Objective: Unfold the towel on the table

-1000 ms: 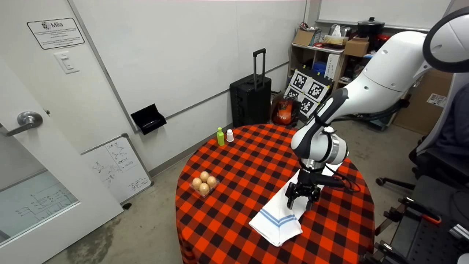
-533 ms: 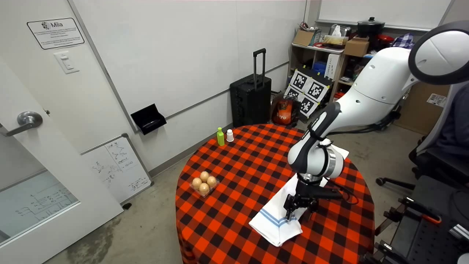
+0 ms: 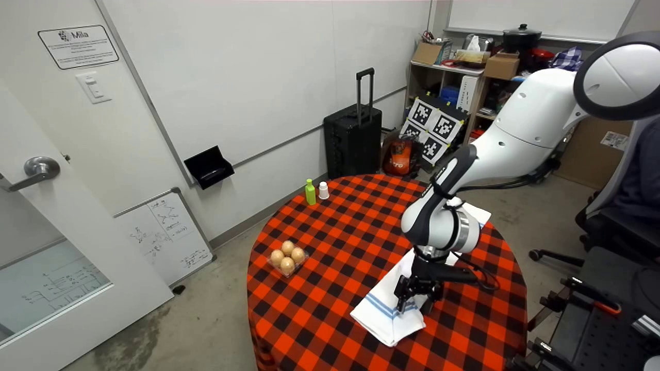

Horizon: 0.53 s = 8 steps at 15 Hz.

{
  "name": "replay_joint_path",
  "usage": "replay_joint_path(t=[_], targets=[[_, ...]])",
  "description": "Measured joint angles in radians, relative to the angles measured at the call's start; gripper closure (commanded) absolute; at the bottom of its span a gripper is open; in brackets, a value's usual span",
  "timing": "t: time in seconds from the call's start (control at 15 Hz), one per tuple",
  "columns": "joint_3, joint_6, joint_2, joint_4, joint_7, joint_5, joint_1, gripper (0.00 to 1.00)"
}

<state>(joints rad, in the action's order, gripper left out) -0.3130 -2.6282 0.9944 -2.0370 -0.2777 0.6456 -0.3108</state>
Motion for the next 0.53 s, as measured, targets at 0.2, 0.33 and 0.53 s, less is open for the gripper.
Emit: replay_joint_path(t=[0.2, 0.33, 0.53], targets=[[-0.014, 0.000, 0.000, 0.003, 0.000, 0.000, 0.000, 0.00], [-0.027, 0.000, 0.003, 0.008, 0.000, 0.000, 0.000, 0.00], [-0.050, 0.000, 0.005, 0.013, 0.000, 0.000, 0.000, 0.00]])
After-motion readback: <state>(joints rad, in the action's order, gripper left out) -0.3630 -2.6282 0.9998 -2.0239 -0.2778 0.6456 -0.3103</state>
